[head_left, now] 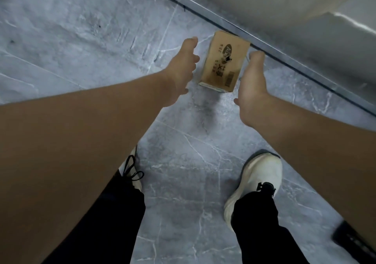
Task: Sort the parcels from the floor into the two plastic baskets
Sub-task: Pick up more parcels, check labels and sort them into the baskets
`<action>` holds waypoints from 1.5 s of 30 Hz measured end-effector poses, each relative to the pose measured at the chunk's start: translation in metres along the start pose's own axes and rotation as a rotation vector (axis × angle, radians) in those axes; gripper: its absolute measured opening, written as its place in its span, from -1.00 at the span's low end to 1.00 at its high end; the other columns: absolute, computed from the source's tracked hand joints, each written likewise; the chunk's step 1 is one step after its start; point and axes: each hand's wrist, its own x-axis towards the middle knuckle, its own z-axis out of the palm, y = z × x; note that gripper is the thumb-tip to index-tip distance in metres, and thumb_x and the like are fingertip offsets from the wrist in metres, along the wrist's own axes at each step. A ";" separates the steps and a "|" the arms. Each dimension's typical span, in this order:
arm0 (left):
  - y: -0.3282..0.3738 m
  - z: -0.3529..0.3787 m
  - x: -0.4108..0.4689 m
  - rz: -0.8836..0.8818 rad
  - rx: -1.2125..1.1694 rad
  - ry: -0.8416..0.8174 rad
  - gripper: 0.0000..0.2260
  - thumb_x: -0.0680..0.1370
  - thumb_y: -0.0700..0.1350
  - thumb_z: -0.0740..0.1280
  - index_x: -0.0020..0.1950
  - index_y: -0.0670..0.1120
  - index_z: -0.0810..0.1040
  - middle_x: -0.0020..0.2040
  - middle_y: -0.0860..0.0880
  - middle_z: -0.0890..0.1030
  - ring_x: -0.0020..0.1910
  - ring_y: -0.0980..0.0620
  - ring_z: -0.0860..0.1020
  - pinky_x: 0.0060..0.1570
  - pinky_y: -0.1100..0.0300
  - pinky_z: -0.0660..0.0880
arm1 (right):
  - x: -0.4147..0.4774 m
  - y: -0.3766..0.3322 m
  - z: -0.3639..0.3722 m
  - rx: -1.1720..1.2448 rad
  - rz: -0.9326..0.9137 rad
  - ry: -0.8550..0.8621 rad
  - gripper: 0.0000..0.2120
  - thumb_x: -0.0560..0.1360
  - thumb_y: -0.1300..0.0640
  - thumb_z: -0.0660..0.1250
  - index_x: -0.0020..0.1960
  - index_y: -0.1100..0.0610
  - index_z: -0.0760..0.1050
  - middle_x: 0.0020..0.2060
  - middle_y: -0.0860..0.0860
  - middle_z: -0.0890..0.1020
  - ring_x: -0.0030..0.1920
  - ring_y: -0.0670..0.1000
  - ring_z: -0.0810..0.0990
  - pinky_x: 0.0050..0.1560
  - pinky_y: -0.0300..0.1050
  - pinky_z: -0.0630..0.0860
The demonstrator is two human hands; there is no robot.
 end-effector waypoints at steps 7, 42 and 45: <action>-0.011 0.006 0.001 -0.016 -0.057 -0.008 -0.35 0.65 0.34 0.01 0.60 -0.04 0.29 0.53 -0.06 0.42 0.49 -0.11 0.39 0.52 -0.15 0.25 | -0.017 0.001 0.007 0.134 0.109 -0.071 -0.54 0.76 -0.26 -0.05 0.18 -0.04 0.54 0.07 -0.02 0.65 0.29 0.05 0.59 0.55 0.13 0.37; 0.105 -0.038 -0.220 0.064 0.038 -0.005 -0.36 0.65 0.33 -0.05 0.42 -0.05 0.53 0.20 -0.08 0.62 0.30 -0.12 0.52 0.49 -0.17 0.28 | -0.217 -0.106 -0.031 0.178 0.044 -0.027 -0.37 0.72 -0.28 0.00 0.25 0.16 0.62 -0.05 0.10 0.78 0.00 0.08 0.76 0.21 0.08 0.66; 0.118 -0.043 -0.246 0.076 0.024 -0.006 -0.44 0.66 0.33 -0.06 0.16 0.03 0.61 0.01 -0.03 0.67 0.14 -0.04 0.59 0.48 -0.16 0.29 | -0.239 -0.119 -0.032 0.215 0.005 0.020 -0.36 0.70 -0.30 0.01 0.30 0.15 0.63 0.04 0.14 0.79 0.06 0.10 0.76 0.23 0.07 0.62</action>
